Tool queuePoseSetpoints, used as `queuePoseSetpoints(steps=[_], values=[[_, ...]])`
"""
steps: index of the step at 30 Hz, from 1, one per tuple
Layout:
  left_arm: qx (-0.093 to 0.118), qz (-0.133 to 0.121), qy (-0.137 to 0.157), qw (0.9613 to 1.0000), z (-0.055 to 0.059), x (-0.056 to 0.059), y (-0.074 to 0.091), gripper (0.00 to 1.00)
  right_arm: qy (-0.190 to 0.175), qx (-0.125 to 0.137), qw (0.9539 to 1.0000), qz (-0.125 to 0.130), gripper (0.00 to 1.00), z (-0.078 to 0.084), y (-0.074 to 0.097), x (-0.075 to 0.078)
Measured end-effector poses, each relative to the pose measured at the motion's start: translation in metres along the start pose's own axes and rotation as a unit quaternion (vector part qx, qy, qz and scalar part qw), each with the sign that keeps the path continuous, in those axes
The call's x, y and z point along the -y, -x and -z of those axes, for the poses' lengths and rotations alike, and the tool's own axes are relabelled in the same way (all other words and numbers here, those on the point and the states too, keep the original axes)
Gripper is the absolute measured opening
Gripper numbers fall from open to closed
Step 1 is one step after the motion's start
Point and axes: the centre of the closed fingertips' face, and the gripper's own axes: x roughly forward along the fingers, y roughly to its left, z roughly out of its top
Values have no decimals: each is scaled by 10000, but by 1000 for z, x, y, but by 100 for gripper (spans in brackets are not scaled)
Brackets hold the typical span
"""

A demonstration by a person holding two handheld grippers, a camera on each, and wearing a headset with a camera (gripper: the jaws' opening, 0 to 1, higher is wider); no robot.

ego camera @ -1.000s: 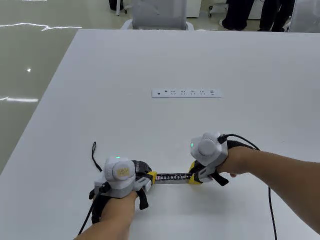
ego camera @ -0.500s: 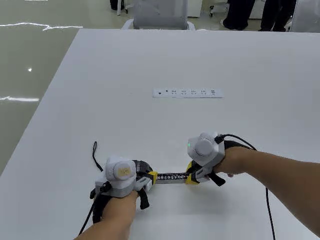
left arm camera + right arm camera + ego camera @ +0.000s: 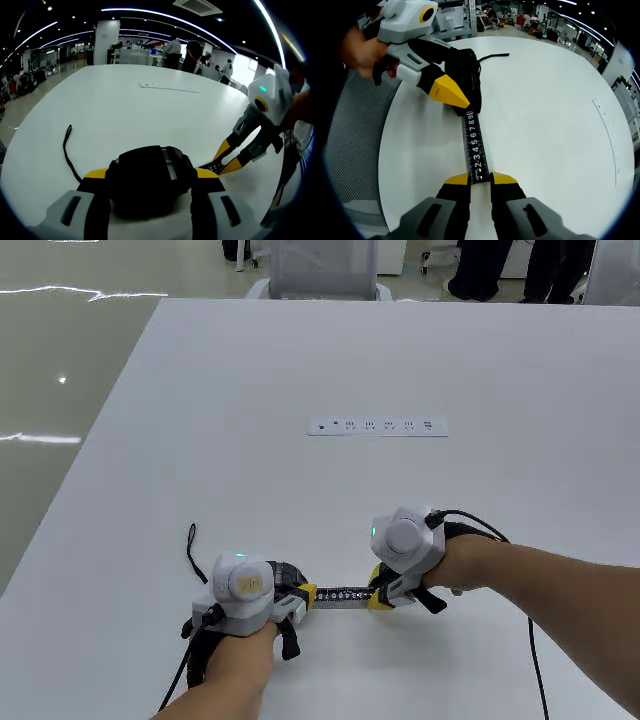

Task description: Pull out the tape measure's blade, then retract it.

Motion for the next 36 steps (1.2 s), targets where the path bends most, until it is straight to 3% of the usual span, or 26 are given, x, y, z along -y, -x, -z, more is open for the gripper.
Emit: queuePoseSetpoints(steps=[36], values=[[1, 8, 18, 10000, 0, 0, 0, 62, -23, 174, 9998, -24, 14, -24, -13, -3]])
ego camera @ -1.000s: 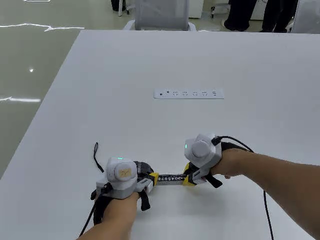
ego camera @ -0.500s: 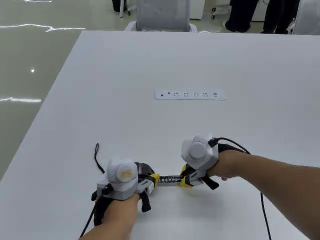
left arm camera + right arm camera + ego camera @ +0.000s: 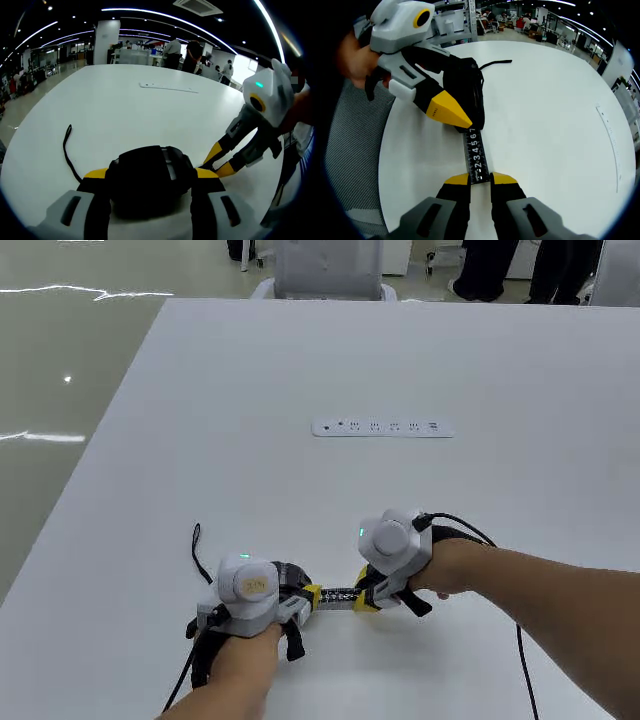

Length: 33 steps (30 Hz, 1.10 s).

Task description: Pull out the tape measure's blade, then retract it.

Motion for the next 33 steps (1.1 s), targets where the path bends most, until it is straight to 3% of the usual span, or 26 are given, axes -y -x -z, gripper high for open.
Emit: queuePoseSetpoints(steps=[33], values=[[18, 23, 61, 10000, 0, -1, -1, 62, 83, 41, 10000, -17, 14, -27, -16, -4]])
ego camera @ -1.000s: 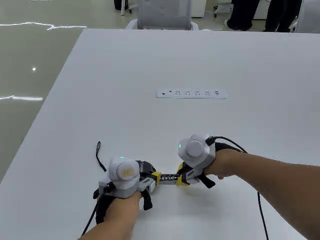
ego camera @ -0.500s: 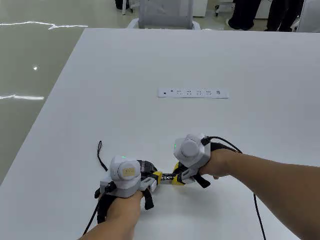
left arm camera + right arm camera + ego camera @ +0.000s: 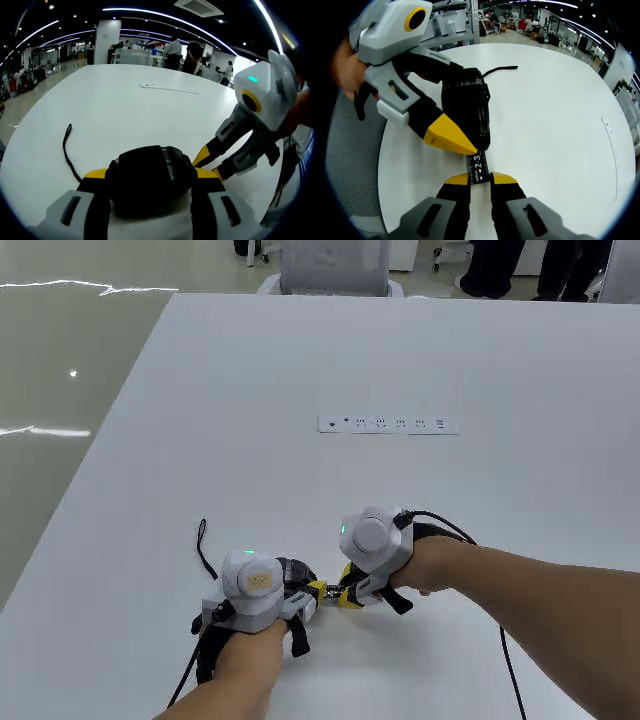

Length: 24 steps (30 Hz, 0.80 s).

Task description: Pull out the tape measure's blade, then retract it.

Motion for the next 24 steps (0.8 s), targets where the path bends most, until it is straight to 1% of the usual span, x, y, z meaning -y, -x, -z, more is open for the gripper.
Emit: queuePoseSetpoints(steps=[9, 24], values=[[-3, 10, 29, 10000, 0, 0, 0, 62, 80, 43, 10000, -29, 14, -6, -3, -2], [-11, 32, 77, 10000, 0, 0, 0, 62, 104, 103, 9999, -48, 14, -14, -8, -2]])
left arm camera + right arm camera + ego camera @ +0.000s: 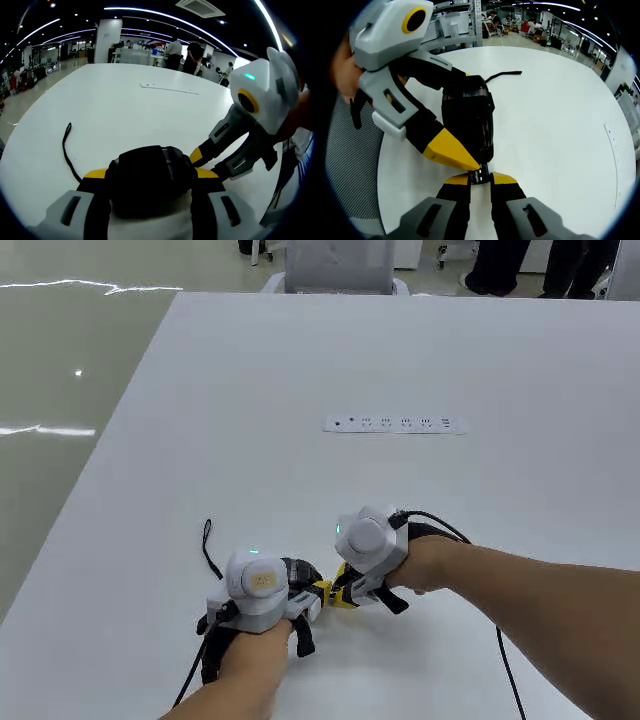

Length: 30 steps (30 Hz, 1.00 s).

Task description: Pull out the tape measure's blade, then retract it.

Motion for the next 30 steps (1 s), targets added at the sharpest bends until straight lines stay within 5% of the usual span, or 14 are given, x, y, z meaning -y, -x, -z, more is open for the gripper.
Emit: queuePoseSetpoints(steps=[30], values=[[-1, 41, 15, 10000, 0, 1, -1, 62, 226, 289, 9992, -138, 14, -10, -5, -2]])
